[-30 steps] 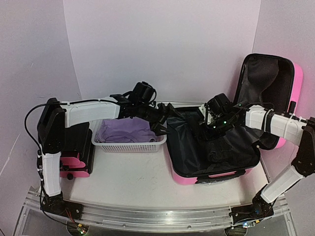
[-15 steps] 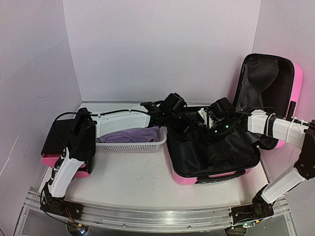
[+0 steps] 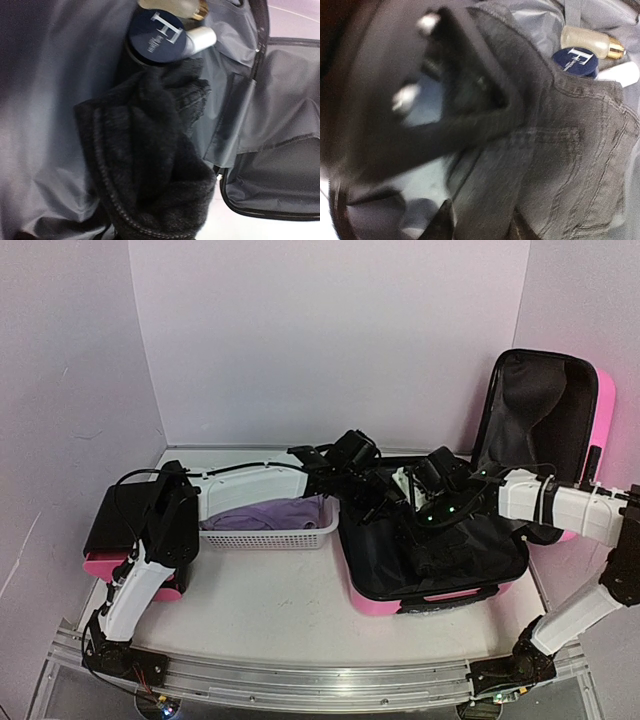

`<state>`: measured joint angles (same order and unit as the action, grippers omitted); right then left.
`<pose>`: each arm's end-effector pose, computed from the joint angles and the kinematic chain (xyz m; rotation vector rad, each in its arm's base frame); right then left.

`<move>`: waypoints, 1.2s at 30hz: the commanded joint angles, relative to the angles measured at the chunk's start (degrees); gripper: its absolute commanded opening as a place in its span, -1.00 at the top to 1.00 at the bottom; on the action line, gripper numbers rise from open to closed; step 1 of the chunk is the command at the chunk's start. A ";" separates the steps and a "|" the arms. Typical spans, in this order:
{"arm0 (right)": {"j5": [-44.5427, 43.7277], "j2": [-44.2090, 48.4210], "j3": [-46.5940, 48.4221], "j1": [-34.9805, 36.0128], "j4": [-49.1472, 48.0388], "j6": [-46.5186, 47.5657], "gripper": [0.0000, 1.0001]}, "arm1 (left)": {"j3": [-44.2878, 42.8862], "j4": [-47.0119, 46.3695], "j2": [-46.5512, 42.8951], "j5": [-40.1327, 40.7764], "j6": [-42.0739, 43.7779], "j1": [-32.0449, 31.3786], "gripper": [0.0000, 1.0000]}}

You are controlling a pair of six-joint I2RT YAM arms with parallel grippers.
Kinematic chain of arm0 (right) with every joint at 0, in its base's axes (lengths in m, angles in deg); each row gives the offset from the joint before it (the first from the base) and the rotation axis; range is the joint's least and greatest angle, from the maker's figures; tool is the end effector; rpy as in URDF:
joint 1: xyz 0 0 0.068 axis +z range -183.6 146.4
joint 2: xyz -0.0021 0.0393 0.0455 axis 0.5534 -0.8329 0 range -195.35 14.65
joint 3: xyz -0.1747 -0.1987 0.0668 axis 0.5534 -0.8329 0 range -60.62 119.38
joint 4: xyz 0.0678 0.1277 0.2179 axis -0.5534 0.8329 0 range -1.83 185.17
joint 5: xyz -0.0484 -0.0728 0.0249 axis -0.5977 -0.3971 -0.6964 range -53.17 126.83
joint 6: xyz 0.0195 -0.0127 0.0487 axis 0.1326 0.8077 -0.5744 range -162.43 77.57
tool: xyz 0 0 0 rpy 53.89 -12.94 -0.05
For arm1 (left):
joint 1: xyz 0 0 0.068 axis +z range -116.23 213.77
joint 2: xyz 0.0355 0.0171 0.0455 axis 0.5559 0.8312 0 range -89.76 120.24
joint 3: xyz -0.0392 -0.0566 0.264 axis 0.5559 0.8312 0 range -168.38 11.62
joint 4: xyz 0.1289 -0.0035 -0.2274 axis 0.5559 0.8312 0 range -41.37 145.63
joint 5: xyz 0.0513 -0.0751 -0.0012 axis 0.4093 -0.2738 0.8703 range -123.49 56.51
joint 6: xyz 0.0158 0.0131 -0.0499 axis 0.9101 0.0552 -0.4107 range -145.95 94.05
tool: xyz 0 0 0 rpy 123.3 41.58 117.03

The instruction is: Open, take out, and arrange the luggage

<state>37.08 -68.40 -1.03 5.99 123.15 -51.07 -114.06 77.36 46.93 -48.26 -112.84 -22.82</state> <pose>0.2265 0.1876 0.2397 -0.7015 2.5281 0.3082 0.2938 -0.4620 0.2374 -0.5638 2.7303 -1.3526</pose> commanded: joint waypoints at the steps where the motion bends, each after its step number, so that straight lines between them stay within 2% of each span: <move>1: -4.92 3.46 -1.01 4.27 2.56 -1.16 0.01 | -2.90 -0.32 -1.56 2.71 0.51 2.78 1.00; 3: -6.27 4.35 -1.82 5.41 3.72 -2.25 -0.15 | -2.98 -0.41 -1.77 2.45 0.45 2.96 1.00; 6: -6.41 6.47 -3.73 6.60 4.12 -3.70 -0.29 | -3.02 -0.52 -1.81 1.71 0.12 3.32 1.00; 8: -6.46 7.44 -4.95 7.25 3.71 -4.46 -0.33 | -2.93 -0.72 -1.92 1.35 -0.49 3.38 1.00; 11: -8.24 7.63 -5.85 7.69 3.22 -4.80 -0.29 | -3.46 -1.00 -1.61 0.48 -0.70 3.38 1.00; 14: -10.91 8.08 -6.87 7.69 0.65 -5.35 0.03 | -2.71 -1.28 -2.04 -0.08 -0.74 3.40 1.00; 16: -12.15 8.75 -7.43 7.65 -1.31 -6.21 0.36 | -1.99 -1.46 -2.55 -0.17 -0.28 3.42 1.00; 17: -12.65 9.22 -7.53 7.71 -2.11 -6.69 0.61 | -1.35 -1.59 -2.91 -0.25 0.01 3.41 0.97; 18: -13.02 9.83 -7.64 7.75 -3.00 -7.07 0.83 | -0.68 -1.70 -3.37 -0.34 0.44 3.42 0.83; 19: -13.15 10.44 -7.67 7.74 -3.66 -7.24 1.00 | 0.15 -1.74 -3.90 -0.42 1.04 3.42 0.58; 23: -12.70 12.47 -7.44 7.70 -5.41 -6.98 1.00 | 4.16 -1.77 -6.65 -0.63 4.38 2.59 -0.29; 24: -12.46 12.44 -7.33 7.75 -5.59 -6.69 1.00 | 5.17 -1.75 -7.21 -0.54 4.90 2.17 -0.46; 26: -11.80 11.75 -6.52 7.69 -5.64 -6.11 1.00 | 6.50 -1.75 -7.93 -0.09 5.78 0.73 -0.69; 28: -11.11 11.15 -5.98 7.71 -5.64 -5.76 1.00 | 5.94 -1.75 -7.16 -0.19 6.52 -0.81 -0.79; 32: -10.84 10.89 -5.67 7.75 -5.69 -5.33 1.00 | 2.33 -1.75 -4.37 -0.40 6.73 -2.75 -0.85; 36: -11.00 11.06 -5.51 7.67 -5.80 -5.07 1.00 | 0.44 -1.75 -2.21 -0.21 6.06 -4.30 -0.67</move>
<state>26.63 -58.43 -9.29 13.58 123.50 -57.02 -109.15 76.92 43.95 -48.63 -107.46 -25.62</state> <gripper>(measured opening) 0.059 0.874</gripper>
